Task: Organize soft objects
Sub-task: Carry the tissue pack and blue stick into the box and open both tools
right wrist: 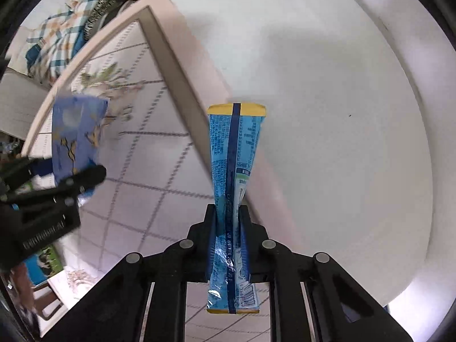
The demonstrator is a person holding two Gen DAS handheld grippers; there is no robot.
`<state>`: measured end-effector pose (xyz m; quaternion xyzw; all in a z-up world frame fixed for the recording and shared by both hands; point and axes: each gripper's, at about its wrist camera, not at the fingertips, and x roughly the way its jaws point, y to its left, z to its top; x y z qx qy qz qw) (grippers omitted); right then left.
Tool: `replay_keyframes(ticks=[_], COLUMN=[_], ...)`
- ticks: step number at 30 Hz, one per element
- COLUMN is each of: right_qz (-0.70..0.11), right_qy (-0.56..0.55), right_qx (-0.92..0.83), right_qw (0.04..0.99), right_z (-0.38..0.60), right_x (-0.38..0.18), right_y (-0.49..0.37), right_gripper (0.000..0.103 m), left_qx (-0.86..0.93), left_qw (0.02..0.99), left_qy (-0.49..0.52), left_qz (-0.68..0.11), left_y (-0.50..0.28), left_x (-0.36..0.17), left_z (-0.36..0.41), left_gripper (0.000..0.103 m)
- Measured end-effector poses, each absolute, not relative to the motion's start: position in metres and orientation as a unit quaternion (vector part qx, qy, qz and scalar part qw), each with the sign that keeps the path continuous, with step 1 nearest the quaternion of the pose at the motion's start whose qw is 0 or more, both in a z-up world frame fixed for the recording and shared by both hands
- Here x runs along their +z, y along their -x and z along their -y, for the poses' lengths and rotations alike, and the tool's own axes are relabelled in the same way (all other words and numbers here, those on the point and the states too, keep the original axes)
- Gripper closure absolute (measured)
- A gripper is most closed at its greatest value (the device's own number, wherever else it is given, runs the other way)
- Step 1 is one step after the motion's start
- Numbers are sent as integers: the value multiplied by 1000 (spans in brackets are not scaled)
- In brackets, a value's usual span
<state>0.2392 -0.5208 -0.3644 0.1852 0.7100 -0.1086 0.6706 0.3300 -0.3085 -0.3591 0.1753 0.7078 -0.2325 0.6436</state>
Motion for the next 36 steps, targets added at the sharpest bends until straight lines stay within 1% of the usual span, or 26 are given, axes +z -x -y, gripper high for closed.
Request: replay_keyframes(ticks=[4, 7, 9, 14, 19, 25, 29, 33, 36], right_qz=[-694, -682, -675, -664, -656, -648, -646, -653, -658], right_qy=[-194, -195, -192, -184, -178, -155, -140, -120, -107], right_qx=[-88, -68, -50, -5, 47, 102, 123, 132, 132], right_qw=[688, 701, 711, 725, 732, 738, 740, 736, 733], right_z=[505, 474, 428, 352, 260, 159, 108, 60, 35], right_x=[-333, -312, -295, -259, -240, -222, -214, -220, -226], right_y=[-233, -217, -212, -201, -199, -209, -217, -228, -235], right_gripper=[88, 88, 88, 88, 88, 88, 88, 88, 88], left_qx=[-224, -218, -212, -187, -150, -93, -64, -47, -44], left_qw=[668, 688, 699, 724, 744, 761, 766, 765, 751], left_qy=[-137, -98, -69, -24, 0, 8, 23, 34, 57], left_qz=[-696, -686, -679, -664, -651, -643, -639, -642, -657], left_y=[-310, -297, -288, -269, -261, -252, -252, -255, -258], left_x=[-328, -302, -285, -246, -227, -217, -217, -229, -247], left_z=[269, 230, 204, 134, 51, -35, -82, -113, -131], left_gripper=[54, 54, 54, 54, 54, 54, 54, 54, 54])
